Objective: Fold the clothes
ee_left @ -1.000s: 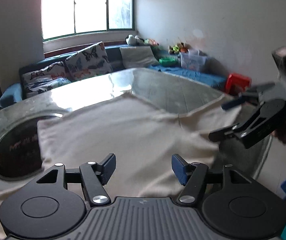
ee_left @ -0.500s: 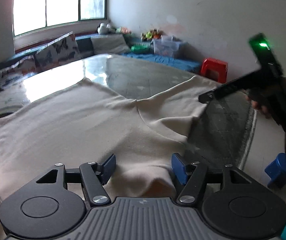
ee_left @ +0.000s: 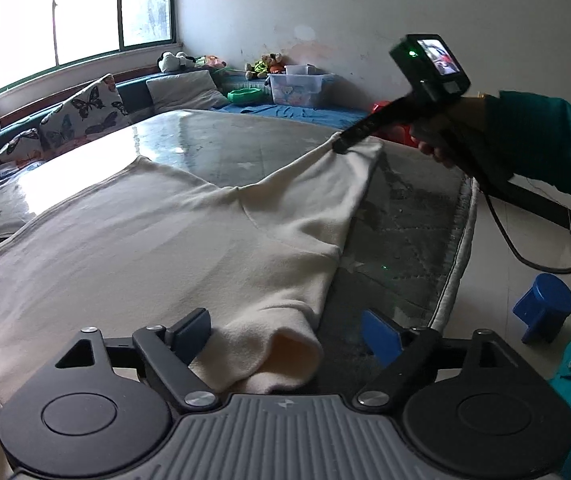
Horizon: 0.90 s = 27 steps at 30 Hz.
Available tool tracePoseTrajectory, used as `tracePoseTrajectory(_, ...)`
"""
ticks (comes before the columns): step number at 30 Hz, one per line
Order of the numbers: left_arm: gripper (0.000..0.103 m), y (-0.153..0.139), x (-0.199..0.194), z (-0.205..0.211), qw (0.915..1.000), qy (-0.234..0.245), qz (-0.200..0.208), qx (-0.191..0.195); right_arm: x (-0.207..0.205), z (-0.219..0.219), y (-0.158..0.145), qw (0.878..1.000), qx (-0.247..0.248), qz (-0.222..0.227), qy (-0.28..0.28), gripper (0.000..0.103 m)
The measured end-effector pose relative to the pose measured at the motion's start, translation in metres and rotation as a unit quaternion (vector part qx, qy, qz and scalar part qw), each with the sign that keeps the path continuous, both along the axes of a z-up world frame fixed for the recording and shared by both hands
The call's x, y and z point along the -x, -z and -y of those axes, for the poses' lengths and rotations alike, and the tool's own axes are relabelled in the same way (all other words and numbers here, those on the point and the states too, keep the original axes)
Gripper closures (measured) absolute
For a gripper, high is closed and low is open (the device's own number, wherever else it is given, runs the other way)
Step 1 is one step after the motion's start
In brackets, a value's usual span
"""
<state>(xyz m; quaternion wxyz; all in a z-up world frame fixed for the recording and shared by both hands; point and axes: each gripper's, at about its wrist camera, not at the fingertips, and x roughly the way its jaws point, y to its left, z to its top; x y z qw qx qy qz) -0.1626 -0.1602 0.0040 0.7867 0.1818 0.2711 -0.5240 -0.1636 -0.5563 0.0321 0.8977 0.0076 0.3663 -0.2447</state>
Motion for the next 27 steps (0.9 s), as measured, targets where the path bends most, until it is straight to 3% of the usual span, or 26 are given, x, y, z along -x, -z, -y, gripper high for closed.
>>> tracePoseTrajectory(8, 0.017, -0.005, -0.001, 0.001, 1.0, 0.003, -0.006, 0.003, -0.016, 0.005, -0.006, 1.0, 0.014, -0.009, 0.009, 0.0)
tracePoseTrajectory(14, 0.017, -0.026, -0.007, 0.006, 0.999, -0.008, -0.002, 0.045, -0.008, -0.007, -0.021, 1.0, 0.005, 0.009, -0.021, 0.0)
tracePoseTrajectory(19, 0.018, -0.024, -0.016, 0.022, 0.9986, -0.015, -0.015, 0.048, -0.02, -0.021, -0.019, 0.999, 0.002, -0.003, -0.053, 0.0)
tracePoseTrajectory(23, 0.025, -0.016, -0.013, 0.034, 0.9989, 0.005, -0.027, 0.039, -0.036, -0.029, -0.005, 0.998, 0.007, -0.031, -0.063, 0.0)
tracePoseTrajectory(27, 0.032, -0.008, -0.007, 0.043, 0.9981, 0.033, -0.041, 0.033, -0.044, -0.02, -0.003, 0.998, -0.015, -0.025, -0.047, 0.0)
